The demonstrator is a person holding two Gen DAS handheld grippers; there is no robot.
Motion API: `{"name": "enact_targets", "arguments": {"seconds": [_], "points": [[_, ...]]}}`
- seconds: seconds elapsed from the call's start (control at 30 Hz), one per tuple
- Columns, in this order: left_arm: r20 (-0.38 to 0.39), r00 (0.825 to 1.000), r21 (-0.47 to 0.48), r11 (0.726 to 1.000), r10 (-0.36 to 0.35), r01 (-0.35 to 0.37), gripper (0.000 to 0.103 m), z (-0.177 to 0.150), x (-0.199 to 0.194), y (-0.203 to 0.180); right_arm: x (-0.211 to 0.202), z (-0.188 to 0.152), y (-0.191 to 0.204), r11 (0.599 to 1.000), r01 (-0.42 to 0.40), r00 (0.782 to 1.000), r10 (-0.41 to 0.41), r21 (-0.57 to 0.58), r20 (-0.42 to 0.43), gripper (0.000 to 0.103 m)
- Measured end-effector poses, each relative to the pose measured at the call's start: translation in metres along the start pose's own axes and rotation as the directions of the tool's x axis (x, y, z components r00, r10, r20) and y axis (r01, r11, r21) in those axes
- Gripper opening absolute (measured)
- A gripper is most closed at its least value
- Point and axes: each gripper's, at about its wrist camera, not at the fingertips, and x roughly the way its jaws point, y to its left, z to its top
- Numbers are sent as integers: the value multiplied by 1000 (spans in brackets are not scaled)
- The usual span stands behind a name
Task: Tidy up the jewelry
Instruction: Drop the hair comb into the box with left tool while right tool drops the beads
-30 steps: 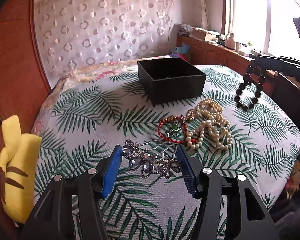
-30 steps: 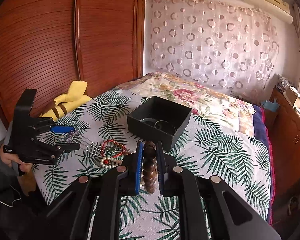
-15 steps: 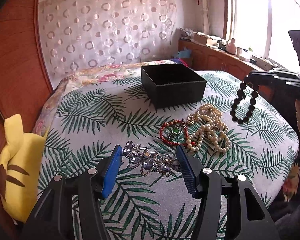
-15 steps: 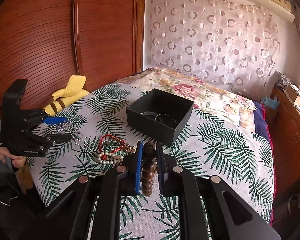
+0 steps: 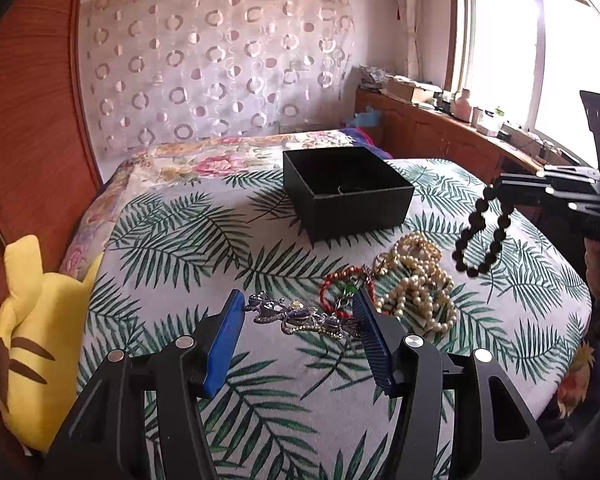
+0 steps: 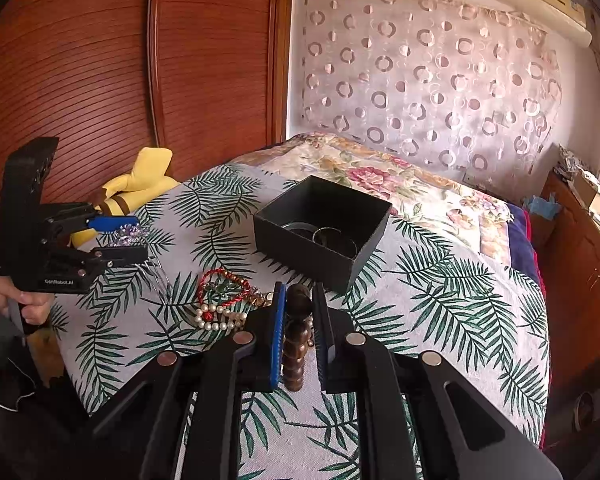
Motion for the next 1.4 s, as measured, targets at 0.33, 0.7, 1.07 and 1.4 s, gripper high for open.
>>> {"name": "enact_targets", "arguments": {"seconds": [0.33, 0.7, 1.07, 1.4], "points": [[41, 999, 29, 999, -22, 21, 53, 25, 0, -15, 0, 7, -10, 1000, 14, 1000, -14, 3, 15, 15], [113, 993, 57, 998, -44, 37, 53, 90, 18, -26, 6, 48, -28, 999, 51, 996, -50, -11, 70, 15], [104, 994, -15, 999, -37, 39, 53, 135, 77, -16, 35, 83, -51, 1000, 27, 996, -28, 14, 85, 15], [51, 997, -44, 998, -49, 51, 54, 131, 114, -10, 73, 92, -62, 999, -8, 998, 5, 43, 56, 15]]}}
